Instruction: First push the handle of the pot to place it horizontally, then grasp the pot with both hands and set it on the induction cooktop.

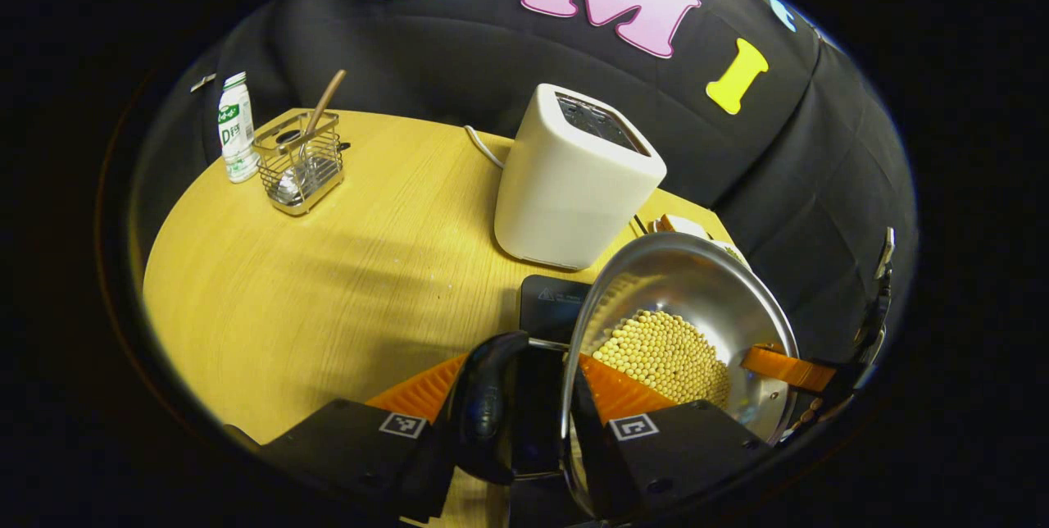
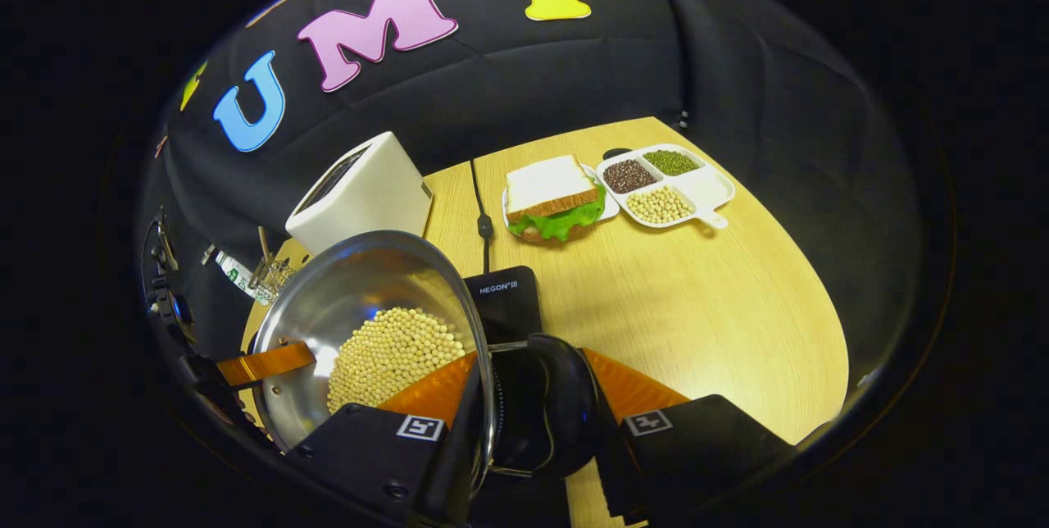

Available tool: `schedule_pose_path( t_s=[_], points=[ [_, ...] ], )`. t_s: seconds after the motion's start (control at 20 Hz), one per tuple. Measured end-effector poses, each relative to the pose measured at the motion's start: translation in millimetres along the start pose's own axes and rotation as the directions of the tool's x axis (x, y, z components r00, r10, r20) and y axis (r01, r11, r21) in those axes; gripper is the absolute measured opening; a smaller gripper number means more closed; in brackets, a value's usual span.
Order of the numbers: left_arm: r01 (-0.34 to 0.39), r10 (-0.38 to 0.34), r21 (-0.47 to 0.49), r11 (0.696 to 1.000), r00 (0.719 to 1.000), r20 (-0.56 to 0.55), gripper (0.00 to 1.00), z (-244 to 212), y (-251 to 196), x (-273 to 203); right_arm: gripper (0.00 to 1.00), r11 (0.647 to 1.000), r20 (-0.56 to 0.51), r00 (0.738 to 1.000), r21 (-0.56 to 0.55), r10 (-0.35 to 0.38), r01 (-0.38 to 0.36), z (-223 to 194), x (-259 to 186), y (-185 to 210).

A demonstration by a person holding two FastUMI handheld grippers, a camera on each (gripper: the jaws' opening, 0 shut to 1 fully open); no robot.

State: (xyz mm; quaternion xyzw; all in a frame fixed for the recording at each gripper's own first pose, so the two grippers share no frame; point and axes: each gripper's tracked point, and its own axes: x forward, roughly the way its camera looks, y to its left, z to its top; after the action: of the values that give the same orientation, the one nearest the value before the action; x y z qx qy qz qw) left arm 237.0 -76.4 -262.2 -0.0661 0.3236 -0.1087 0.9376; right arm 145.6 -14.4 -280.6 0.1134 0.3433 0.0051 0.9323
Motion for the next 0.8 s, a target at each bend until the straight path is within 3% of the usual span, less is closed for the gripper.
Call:
schedule_pose_path(
  t_s=[0.05,0.1,0.2,0.25,0.3,0.8],
  points=[
    [-0.006,0.006,0.018,1.0,1.0,0.01,0.72,2,-1,-3,0.69,1.0,0.0,1.0,0.003,0.001,-0.001,1,-1,2],
    [-0.013,0.012,0.033,0.999,1.0,0.027,0.76,7,-3,-5,0.79,1.0,0.002,1.0,0.005,0.0,0.0,1,-4,2],
    [-0.024,0.021,0.055,0.998,0.999,0.046,0.96,11,-1,-11,0.83,1.0,0.018,1.0,0.004,-0.009,0.008,4,-10,3],
    [-0.031,0.028,0.062,0.998,0.998,0.05,0.96,13,-1,-17,0.88,1.0,0.028,0.999,0.0,-0.018,0.018,6,-14,2],
    [-0.034,0.031,0.066,0.997,0.998,0.054,0.96,14,-2,-22,0.99,1.0,0.038,0.999,-0.004,-0.026,0.026,8,-19,2],
    [-0.075,0.055,0.108,0.991,0.982,0.181,0.96,40,-9,-113,0.99,0.996,0.229,0.97,-0.029,-0.081,0.09,53,-97,27]
  ],
)
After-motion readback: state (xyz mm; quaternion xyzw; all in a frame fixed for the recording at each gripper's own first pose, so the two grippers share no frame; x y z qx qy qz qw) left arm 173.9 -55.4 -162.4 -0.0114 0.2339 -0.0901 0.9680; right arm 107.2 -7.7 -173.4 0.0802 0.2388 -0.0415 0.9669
